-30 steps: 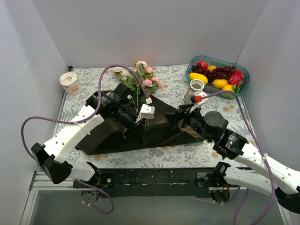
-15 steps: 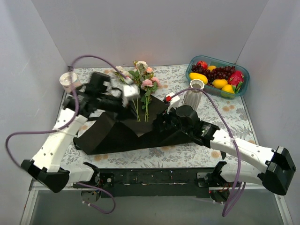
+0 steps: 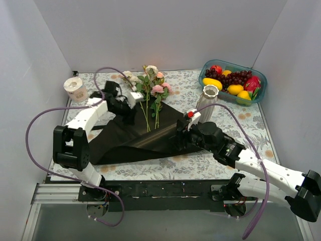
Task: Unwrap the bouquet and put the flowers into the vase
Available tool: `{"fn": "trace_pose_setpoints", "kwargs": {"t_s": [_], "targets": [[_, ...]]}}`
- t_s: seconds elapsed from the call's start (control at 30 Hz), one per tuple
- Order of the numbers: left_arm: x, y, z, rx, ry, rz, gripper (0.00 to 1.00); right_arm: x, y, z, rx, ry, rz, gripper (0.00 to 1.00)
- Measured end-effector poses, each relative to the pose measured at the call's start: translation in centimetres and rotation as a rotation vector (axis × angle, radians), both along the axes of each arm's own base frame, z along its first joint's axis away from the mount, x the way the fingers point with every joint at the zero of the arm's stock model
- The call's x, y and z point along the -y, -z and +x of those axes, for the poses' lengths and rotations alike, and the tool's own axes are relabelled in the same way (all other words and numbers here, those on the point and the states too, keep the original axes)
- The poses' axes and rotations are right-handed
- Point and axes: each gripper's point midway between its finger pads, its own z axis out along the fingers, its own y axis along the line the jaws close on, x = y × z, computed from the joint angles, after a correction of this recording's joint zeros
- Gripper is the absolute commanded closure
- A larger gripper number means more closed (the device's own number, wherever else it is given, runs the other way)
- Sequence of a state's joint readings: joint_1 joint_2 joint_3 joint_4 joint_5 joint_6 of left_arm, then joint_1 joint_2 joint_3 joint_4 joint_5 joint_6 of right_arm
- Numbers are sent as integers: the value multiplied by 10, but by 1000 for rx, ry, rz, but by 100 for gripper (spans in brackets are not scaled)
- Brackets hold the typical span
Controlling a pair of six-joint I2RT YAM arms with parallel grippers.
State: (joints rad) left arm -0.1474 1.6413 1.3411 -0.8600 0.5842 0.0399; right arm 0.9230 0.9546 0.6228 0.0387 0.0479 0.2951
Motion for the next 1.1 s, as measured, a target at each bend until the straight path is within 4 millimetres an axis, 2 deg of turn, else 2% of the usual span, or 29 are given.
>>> {"fn": "trace_pose_setpoints", "kwargs": {"t_s": [0.07, 0.13, 0.2, 0.33, 0.43, 0.53, 0.8, 0.87, 0.97, 1.1], "targets": [[24, 26, -34, -61, 97, 37, 59, 1, -12, -4, 12, -4, 38, 33], [45, 40, -58, -89, 186, 64, 61, 1, -17, -8, 14, -10, 53, 33], [52, 44, -64, -84, 221, 85, 64, 2, -17, -10, 9, -14, 52, 33], [52, 45, -59, -60, 223, 103, 68, 7, -15, -14, 1, -9, 38, 32], [52, 40, -61, -71, 236, 96, 69, 14, -17, -16, 6, 4, 28, 32], [60, 29, -71, -74, 296, 73, 70, 21, -32, -14, 32, 26, 30, 31], [86, -5, -144, -90, 539, 6, 70, 33, -116, -4, 187, 85, 121, 29], [90, -12, -163, -104, 594, -10, 70, 37, -131, -3, 219, 98, 139, 29], [87, -14, -183, -162, 645, -20, 67, 42, -140, -1, 239, 116, 145, 28], [84, -16, -202, -215, 688, -26, 65, 45, -136, 1, 242, 131, 118, 27]]}}
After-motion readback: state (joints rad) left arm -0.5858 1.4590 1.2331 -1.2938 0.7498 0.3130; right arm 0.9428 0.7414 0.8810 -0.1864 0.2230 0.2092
